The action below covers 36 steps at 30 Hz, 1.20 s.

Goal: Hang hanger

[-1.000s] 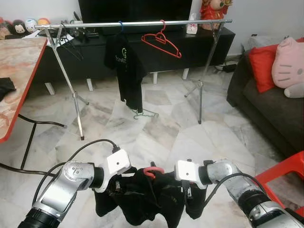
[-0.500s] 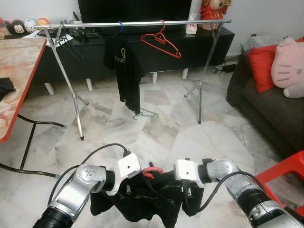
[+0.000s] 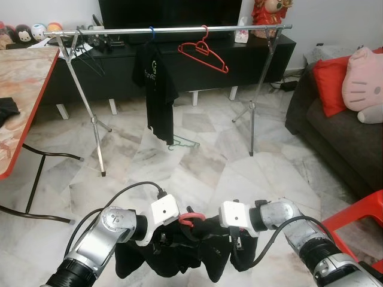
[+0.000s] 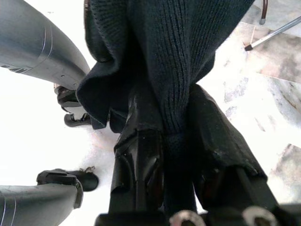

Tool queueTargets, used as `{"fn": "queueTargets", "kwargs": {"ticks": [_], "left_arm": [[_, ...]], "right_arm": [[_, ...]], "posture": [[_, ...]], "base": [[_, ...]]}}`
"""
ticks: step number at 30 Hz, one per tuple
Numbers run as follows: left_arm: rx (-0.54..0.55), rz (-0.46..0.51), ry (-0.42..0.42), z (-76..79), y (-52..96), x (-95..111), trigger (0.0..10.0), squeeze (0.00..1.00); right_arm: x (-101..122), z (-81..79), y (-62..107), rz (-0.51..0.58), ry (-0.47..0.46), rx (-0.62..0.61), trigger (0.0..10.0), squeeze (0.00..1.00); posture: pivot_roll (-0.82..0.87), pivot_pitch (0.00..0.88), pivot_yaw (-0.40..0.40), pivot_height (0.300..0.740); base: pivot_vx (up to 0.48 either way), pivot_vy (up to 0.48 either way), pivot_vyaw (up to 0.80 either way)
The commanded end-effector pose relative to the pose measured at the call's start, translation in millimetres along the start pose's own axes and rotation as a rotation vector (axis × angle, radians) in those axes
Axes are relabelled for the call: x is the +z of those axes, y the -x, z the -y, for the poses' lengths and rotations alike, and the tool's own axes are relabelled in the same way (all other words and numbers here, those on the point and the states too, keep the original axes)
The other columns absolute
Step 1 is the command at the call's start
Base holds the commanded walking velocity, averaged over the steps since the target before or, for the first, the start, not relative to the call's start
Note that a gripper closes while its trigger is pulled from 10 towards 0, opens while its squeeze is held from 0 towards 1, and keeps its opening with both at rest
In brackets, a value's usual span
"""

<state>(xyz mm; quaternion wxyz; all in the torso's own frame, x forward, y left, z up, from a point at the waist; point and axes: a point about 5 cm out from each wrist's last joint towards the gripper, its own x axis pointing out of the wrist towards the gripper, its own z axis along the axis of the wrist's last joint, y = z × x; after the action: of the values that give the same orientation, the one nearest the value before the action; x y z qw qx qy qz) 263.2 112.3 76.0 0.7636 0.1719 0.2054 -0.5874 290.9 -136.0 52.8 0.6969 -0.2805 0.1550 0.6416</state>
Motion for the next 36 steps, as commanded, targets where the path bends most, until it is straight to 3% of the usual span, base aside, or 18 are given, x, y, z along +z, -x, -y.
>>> {"fn": "queueTargets", "kwargs": {"ticks": [1, 35, 36], "left_arm": [[-0.025, -0.007, -0.014, 3.7, -6.3, -0.2, 0.0, 0.00], [0.009, 0.034, 0.004, 1.1, -10.0, 2.0, 0.0, 0.00], [0.010, 0.038, 0.005, 1.1, -10.5, 2.6, 0.0, 0.00]], "right_arm": [[17.3, 14.7, 4.9, 0.088, 0.032, -0.081, 0.0, 0.00], [11.4, 11.2, 5.5, 0.070, 0.010, -0.080, 0.0, 0.00], [11.0, 11.0, 5.8, 0.068, 0.010, -0.080, 1.0, 0.00]], "posture": [[-0.04, 0.000, -0.088, 0.740], [-0.04, 0.000, -0.102, 0.740], [-0.04, 0.000, -0.103, 0.740]], "base": [[0.000, 0.000, 0.00], [0.000, 0.000, 0.00], [0.000, 0.000, 0.00]]}}
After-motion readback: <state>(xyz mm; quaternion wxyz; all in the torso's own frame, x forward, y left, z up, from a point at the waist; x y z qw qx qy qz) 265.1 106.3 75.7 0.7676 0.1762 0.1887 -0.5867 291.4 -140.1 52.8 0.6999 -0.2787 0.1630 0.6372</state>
